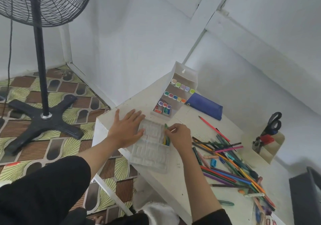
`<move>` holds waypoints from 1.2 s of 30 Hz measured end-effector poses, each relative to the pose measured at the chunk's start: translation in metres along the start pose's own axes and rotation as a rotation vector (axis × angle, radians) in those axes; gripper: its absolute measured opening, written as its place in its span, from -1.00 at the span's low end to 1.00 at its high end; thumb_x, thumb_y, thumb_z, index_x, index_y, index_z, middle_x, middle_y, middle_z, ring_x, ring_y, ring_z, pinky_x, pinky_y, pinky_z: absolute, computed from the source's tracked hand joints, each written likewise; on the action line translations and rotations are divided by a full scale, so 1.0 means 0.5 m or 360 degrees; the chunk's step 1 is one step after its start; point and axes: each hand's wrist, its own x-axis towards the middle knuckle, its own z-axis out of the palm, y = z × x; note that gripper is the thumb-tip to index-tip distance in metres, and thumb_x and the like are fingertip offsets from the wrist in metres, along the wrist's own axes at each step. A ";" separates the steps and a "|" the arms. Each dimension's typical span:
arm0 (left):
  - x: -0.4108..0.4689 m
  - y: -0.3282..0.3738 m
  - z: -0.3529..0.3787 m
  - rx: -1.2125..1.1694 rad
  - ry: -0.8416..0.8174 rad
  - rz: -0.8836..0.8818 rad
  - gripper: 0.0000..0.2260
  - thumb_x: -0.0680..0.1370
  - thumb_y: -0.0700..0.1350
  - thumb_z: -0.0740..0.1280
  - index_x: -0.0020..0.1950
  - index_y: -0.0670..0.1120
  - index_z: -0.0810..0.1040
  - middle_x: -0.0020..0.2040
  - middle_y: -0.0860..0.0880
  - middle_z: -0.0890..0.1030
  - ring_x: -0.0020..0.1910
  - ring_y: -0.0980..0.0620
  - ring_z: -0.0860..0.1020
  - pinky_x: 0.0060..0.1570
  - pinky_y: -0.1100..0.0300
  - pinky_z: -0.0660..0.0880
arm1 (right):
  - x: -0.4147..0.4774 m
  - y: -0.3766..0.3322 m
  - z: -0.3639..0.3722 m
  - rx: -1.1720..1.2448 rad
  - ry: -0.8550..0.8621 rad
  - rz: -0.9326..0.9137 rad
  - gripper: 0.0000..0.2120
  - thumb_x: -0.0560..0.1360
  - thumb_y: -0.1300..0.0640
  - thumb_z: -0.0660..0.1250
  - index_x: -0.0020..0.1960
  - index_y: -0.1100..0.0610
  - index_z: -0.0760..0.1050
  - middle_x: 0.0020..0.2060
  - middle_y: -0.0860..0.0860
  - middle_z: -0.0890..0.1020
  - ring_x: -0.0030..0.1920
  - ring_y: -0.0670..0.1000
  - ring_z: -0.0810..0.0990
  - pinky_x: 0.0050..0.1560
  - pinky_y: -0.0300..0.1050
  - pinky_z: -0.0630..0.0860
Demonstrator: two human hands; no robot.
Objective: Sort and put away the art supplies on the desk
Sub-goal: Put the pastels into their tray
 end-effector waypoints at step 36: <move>0.007 -0.008 0.001 0.0006 -0.0068 0.0096 -0.28 0.35 0.43 -0.33 0.51 0.28 -0.20 0.57 0.09 -0.11 0.54 0.04 -0.18 0.37 -0.34 -0.28 | -0.071 0.155 -0.030 0.0070 0.0438 0.0297 -0.82 0.43 0.17 0.44 0.04 0.11 0.59 0.02 0.07 0.56 -0.06 0.01 0.54 -0.10 -0.17 0.42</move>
